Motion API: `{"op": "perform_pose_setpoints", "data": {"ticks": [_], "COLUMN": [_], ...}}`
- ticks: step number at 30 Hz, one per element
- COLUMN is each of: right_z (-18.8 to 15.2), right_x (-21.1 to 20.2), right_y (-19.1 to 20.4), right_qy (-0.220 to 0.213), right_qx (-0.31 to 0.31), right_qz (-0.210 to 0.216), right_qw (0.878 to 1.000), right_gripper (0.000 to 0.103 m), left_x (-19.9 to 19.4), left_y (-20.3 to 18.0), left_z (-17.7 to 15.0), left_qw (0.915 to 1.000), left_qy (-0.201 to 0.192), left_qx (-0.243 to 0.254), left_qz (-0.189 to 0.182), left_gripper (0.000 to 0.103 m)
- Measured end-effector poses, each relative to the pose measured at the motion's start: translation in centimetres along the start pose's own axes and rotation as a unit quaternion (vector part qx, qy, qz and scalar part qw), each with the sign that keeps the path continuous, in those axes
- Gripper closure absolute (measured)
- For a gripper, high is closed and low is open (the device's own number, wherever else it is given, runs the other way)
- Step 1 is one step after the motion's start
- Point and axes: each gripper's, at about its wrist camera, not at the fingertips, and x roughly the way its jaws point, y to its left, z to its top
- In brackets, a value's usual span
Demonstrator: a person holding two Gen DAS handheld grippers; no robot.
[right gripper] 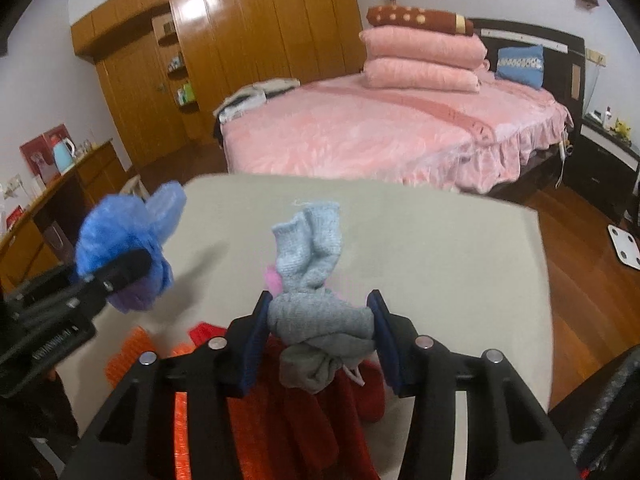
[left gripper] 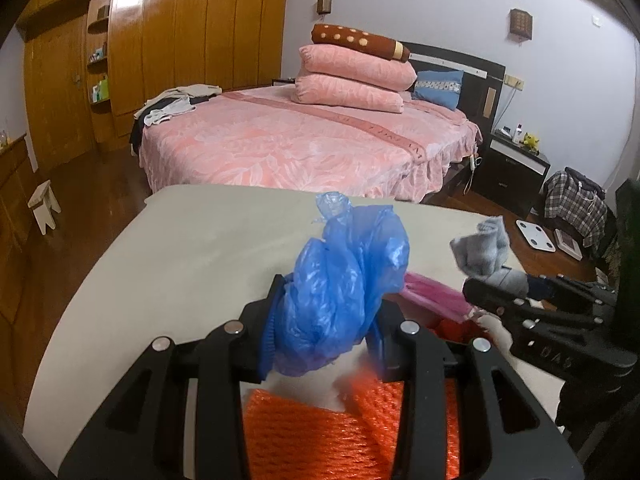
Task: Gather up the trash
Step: 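Carry the blue bag and grey sock over the bin with both tools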
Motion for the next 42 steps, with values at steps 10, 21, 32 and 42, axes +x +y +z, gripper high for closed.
{"op": "perform_pose_setpoints", "data": {"ticks": [10,21,32,42], "right_z": [2.1,1.9,-1.7,-5.4], "right_x": [-4.8,-11.5,-18.8,-25.0], "right_y": [0.2,-1.0,-3.1,-6.9], "right_qy": [-0.039,-0.071,-0.09,-0.102], "right_qx": [-0.001,0.012,0.03,0.048], "right_qz": [0.002,-0.009,-0.033,-0.077], "right_qw": [0.999,0.997,0.995,0.991], "right_gripper": [0.055,0.055,0.055,0.055], "left_x": [-3.6,-8.2,-12.9,-15.8], "left_y": [-1.7,-4.8,-9.7,-15.5], "left_z": [1.3,1.8,-0.2,-2.8], "left_qw": [0.9995,0.9984,0.9958,0.9903], "left_qy": [-0.03,-0.049,-0.061,-0.067], "left_qx": [0.003,0.012,0.029,0.054], "left_qz": [-0.009,-0.027,-0.062,-0.109], "left_gripper": [0.068,0.068,0.068,0.068]}}
